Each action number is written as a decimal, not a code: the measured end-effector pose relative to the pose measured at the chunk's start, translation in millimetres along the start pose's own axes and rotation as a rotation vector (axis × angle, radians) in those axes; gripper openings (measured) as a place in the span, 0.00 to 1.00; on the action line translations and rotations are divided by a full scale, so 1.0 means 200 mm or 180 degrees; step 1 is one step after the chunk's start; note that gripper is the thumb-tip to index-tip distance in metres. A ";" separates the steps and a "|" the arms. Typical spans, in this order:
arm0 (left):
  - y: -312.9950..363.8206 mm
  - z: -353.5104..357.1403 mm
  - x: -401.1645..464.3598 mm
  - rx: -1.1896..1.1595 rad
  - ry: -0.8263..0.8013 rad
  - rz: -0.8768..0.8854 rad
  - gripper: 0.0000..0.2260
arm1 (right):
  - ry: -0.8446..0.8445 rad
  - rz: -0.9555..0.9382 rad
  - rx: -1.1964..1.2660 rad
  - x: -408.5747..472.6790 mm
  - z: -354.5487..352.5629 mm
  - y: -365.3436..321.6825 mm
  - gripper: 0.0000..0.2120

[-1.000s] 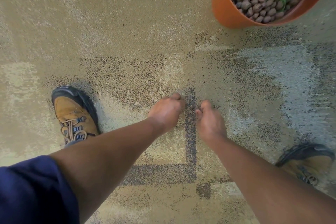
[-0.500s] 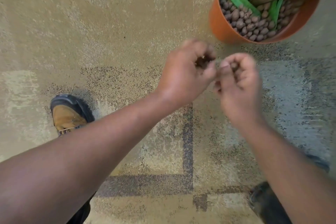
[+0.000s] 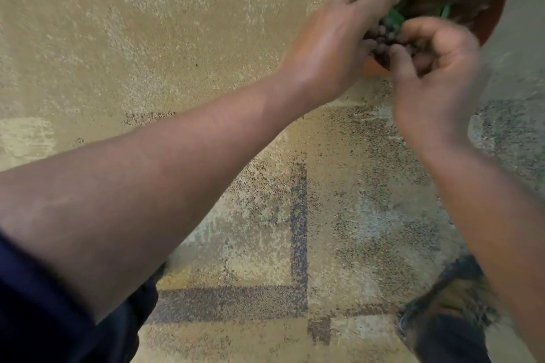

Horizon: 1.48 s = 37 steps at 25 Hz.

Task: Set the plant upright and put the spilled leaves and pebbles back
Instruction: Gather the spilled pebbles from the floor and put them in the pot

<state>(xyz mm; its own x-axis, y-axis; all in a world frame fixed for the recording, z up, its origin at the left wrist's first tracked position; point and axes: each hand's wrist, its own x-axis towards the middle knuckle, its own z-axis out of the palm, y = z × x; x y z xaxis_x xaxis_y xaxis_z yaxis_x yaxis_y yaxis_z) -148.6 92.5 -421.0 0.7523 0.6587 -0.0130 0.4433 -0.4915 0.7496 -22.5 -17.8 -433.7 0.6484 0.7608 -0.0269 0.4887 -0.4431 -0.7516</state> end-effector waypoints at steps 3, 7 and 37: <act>-0.05 0.09 -0.21 -0.0212 0.0355 0.0075 0.24 | 0.0004 -0.0356 0.0112 -0.20 0.02 0.05 0.05; -0.21 0.25 -0.67 0.0163 -0.1233 -0.0838 0.19 | -0.1377 0.0598 -0.0807 -0.49 0.04 0.27 0.06; 0.20 0.06 -0.16 -0.0659 0.0779 -0.0023 0.12 | 0.0027 0.0174 0.0739 -0.16 -0.06 -0.11 0.10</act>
<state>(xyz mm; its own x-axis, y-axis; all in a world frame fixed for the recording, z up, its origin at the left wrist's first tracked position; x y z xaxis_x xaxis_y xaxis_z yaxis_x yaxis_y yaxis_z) -150.0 45.5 -398.5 0.5987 0.7917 0.1219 0.3207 -0.3764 0.8692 -46.1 -38.4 -407.8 0.6756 0.7342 -0.0670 0.3060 -0.3620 -0.8805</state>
